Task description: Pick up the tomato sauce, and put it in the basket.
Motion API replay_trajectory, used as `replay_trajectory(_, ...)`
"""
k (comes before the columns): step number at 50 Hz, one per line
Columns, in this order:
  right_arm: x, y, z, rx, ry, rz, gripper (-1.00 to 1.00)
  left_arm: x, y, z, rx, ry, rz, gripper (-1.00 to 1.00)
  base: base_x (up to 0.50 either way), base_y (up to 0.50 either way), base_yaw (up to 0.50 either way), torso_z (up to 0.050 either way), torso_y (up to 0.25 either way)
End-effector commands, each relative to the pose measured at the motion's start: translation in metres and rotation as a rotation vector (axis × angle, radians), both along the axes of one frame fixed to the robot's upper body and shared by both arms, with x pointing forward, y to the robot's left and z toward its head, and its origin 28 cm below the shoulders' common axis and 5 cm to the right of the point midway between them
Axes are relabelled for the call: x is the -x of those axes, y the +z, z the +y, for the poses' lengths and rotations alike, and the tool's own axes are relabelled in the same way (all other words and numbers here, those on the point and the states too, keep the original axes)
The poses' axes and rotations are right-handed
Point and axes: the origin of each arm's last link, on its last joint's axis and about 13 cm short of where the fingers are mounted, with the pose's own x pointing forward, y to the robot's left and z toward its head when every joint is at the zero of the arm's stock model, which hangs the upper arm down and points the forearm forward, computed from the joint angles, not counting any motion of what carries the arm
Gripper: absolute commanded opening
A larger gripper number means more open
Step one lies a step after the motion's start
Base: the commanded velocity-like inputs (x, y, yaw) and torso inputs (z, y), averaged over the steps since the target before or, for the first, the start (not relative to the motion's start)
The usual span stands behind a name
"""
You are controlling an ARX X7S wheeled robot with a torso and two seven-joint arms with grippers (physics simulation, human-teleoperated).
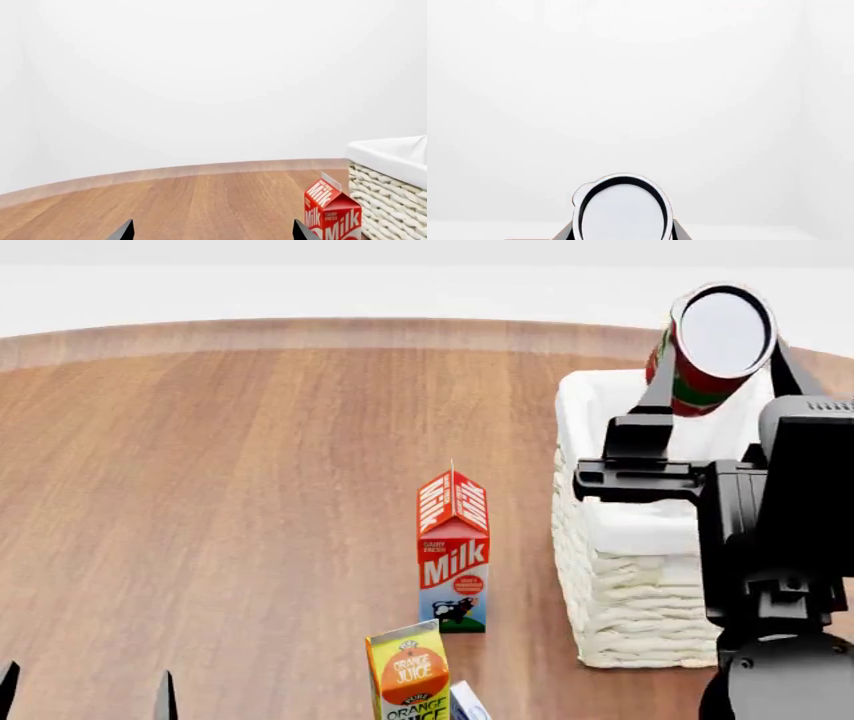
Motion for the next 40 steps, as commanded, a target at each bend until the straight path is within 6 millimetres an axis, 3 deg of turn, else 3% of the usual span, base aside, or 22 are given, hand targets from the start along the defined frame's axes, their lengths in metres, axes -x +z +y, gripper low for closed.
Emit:
replay_trajectory(1,-0.037,0.028,-0.004,0.034,-0.052,-0.012,-1.00,0.000,0.000,0.000,0.000,0.000,0.001,1.00,0.00,0.00,0.00,0.000,0.000)
replay_trajectory(4,-0.053,0.042,-0.005,0.030,-0.061,0.001,-1.00,0.000,-0.001,0.000,-0.002,-0.001,0.002,1.00,0.00,0.00,0.00,0.000,0.003)
replay_trajectory(16,-0.106,0.048,-0.010,0.057,-0.125,0.046,-1.00,0.000,-0.001,-0.001,-0.003,-0.004,0.006,1.00,0.00,0.00,0.00,0.000,0.000)
replay_trajectory(20,-0.133,0.054,-0.014,0.062,-0.146,0.059,-1.00,-0.001,-0.001,0.000,-0.003,-0.002,0.007,1.00,0.00,0.00,0.00,0.000,0.000)
replay_trajectory(25,-0.149,0.058,-0.015,0.019,-0.104,0.031,-1.00,-0.001,-0.002,-0.001,-0.004,-0.004,0.009,1.00,0.00,0.00,0.00,0.000,0.000)
replay_trajectory(40,-0.151,0.061,-0.018,0.076,-0.207,0.146,-1.00,-0.002,-0.002,-0.002,-0.008,-0.003,0.011,1.00,0.00,0.00,0.00,0.000,0.001)
